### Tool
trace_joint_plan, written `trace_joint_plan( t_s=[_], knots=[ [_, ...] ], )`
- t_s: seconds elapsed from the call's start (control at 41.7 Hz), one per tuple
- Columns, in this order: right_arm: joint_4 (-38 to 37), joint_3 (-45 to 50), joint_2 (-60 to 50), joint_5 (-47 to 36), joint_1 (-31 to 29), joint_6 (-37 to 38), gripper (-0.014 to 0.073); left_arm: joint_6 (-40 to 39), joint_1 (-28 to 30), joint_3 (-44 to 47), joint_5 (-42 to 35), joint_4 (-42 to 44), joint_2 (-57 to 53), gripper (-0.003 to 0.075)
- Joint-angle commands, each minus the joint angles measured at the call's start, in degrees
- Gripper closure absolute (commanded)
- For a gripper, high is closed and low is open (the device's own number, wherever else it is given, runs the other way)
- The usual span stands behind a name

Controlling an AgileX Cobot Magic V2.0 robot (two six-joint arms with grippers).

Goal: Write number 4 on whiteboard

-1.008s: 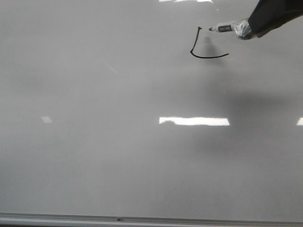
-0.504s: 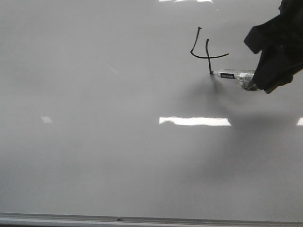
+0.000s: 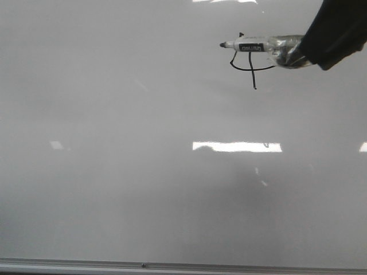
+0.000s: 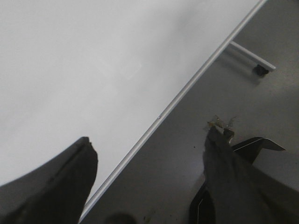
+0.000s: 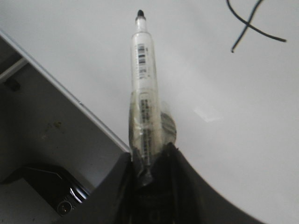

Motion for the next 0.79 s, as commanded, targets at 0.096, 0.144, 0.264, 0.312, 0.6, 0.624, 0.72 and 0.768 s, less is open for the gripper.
trace_joint_plan(
  t_s=[0.096, 0.144, 0.264, 0.312, 0.6, 0.624, 0.72, 0.768],
  knots=[
    [0.87, -1.81, -6.21, 6.16, 5.14, -10.36, 0.0662, 3.42, -6.66, -2.28, -4.27, -2.89, 1.30, 0.0246],
    [1.59, -1.81, -7.04, 8.41, 6.39, -12.52, 0.0662, 3.67, -8.90, -3.09, -4.42, -2.89, 2.29, 0.0245],
    [4.40, -1.81, -8.61, 12.92, 9.11, -17.18, 0.0662, 5.28, -13.98, -5.60, -4.42, -2.89, 5.07, 0.0232],
    [5.81, -1.81, -8.84, 13.90, 10.00, -18.63, 0.0662, 5.86, -16.05, -6.49, -4.57, -2.89, 6.29, 0.0210],
    [11.79, -1.81, -9.11, 14.62, 11.26, -22.86, 0.0662, 8.36, -27.98, -10.14, -9.41, 0.04, 16.49, 0.0155],
    [11.79, -1.81, -9.11, 14.62, 11.26, -22.86, 0.0662, 8.36, -28.54, -10.14, -10.14, 0.15, 17.29, 0.0155],
    [11.79, -1.81, -9.11, 14.62, 11.26, -22.86, 0.0662, 8.70, -30.39, -10.23, -11.90, 0.15, 20.17, 0.0155],
    [11.79, -1.81, -9.11, 14.62, 11.26, -22.86, 0.0662, 8.73, -30.96, -10.23, -12.34, 0.15, 21.19, 0.0155]
  ],
)
